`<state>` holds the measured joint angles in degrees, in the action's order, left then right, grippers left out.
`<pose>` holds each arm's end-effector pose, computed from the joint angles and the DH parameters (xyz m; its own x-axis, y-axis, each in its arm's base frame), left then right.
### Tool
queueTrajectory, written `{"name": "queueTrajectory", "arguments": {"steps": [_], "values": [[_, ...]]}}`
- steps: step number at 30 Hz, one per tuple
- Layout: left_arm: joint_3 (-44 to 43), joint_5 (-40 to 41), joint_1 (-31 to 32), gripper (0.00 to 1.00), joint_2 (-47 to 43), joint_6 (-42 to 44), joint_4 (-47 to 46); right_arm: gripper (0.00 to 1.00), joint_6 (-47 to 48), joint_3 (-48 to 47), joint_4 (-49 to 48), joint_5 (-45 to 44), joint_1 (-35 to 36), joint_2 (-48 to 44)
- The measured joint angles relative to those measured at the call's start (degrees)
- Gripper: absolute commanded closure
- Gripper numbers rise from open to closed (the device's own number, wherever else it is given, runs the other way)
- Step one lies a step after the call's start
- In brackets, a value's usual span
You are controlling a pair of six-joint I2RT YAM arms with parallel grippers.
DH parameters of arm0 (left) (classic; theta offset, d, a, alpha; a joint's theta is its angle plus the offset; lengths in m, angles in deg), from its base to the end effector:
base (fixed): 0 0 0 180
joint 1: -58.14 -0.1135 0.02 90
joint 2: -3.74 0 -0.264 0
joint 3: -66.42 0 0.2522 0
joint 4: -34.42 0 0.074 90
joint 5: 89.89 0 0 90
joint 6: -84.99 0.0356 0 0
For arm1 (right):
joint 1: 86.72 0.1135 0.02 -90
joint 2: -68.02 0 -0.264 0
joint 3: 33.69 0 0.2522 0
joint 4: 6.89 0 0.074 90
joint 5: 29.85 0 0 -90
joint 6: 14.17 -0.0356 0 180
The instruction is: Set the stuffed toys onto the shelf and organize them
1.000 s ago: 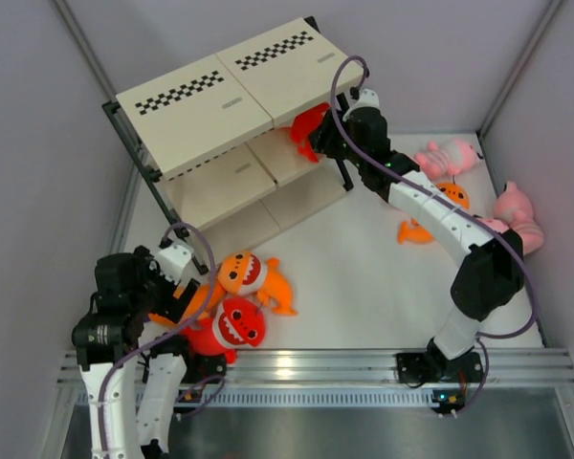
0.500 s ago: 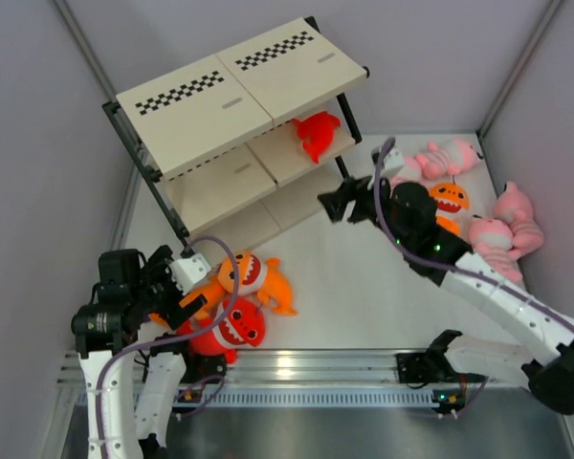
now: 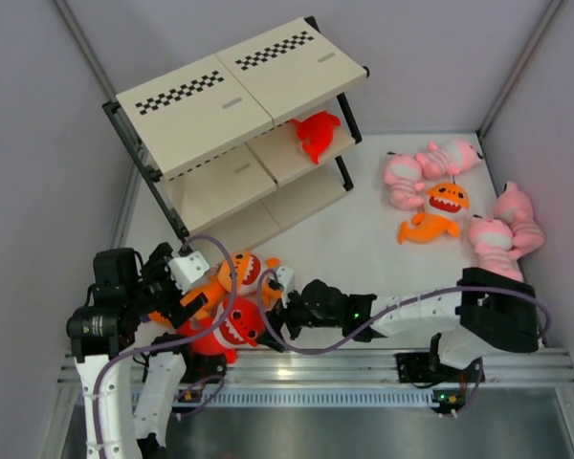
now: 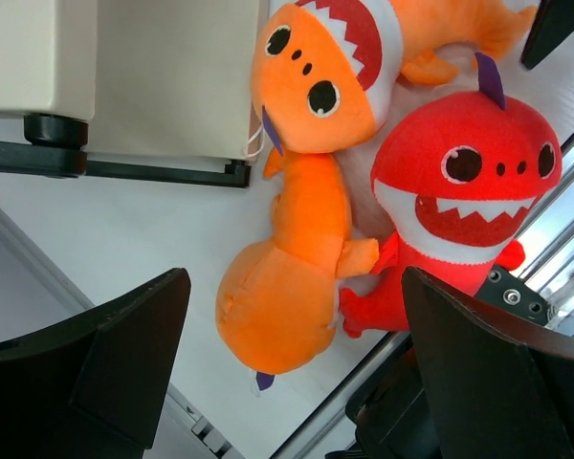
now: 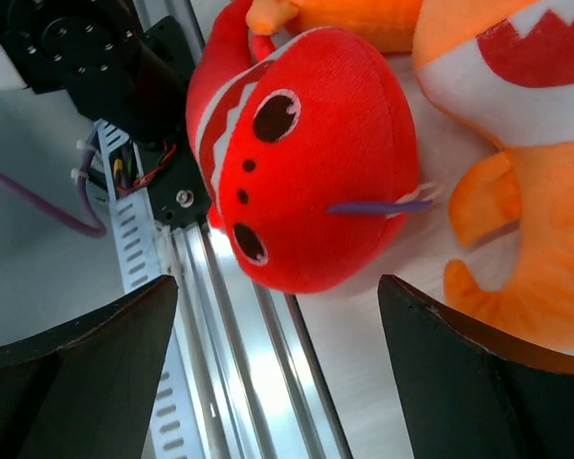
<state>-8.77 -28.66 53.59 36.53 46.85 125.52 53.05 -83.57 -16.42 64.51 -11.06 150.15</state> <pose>0.0549 -0.0128 0.3475 -0.2681 0.6703 -0.6920 0.7416 0.6021 0.2958 0.0712 0.2895 0.1981 -0.4690 -0.2757 -0.8391 -0.8697 0.3099 0.3842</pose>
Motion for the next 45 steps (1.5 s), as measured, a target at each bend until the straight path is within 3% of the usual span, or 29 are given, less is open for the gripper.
{"name": "queueTrajectory", "arguments": {"steps": [5, 7, 8, 9, 10, 14, 21, 26, 35, 42, 45], "values": [[0.0, -0.7, 0.0, 0.02, 0.0, -0.9, 0.0, 0.21, -4.2, -1.4, -7.9, -0.9, 0.0, 10.7], [0.0, -1.1, 0.0, 0.02, 0.0, -1.0, 0.0, 0.44, -5.6, -1.5, -10.1, -1.7, 0.0, 13.7], [0.0, -1.4, 0.0, 0.02, -0.1, -1.0, 0.0, 0.6, -6.2, -1.5, -11.0, -2.0, 0.0, 14.7], [0.0, -1.7, 0.0, 0.02, -0.1, -1.0, 0.0, 0.83, -6.9, -1.5, -11.6, -2.2, 0.1, 15.4], [0.0, -2.0, 0.0, 0.02, 0.0, -1.1, 0.0, 0.9, -7.1, -1.6, -12.0, -2.3, 0.1, 15.6], [0.0, -4.1, 0.0, 0.02, 0.0, -1.7, 0.0, 1.0, -4.8, -2.5, -10.6, -0.4, 0.0, 14.0], [-3.7, -9.4, 0.1, 0.02, 0.0, -2.3, 0.3, 1.0, 17.2, -17.0, 15.8, 4.4, 0.0, -0.7], [-9.3, -13.0, 0.3, 0.01, 1.1, -3.1, 0.4, 1.0, 34.9, -27.5, 30.8, 3.8, -0.1, -5.2], [-16.3, -23.9, 0.9, 0.01, 3.6, -6.3, 0.3, 1.0, 57.3, -35.4, 46.7, 3.0, -2.7, -5.9], [-16.3, -27.2, 0.9, 0.01, 4.5, -6.8, 0.4, 1.0, 66.2, -47.0, 49.2, 4.9, -4.3, -3.8], [-16.5, -27.2, 0.9, 0.48, 5.6, -7.0, 0.4, 0.98, 68.0, -50.1, 50.4, 6.6, -4.5, -2.3]]}}
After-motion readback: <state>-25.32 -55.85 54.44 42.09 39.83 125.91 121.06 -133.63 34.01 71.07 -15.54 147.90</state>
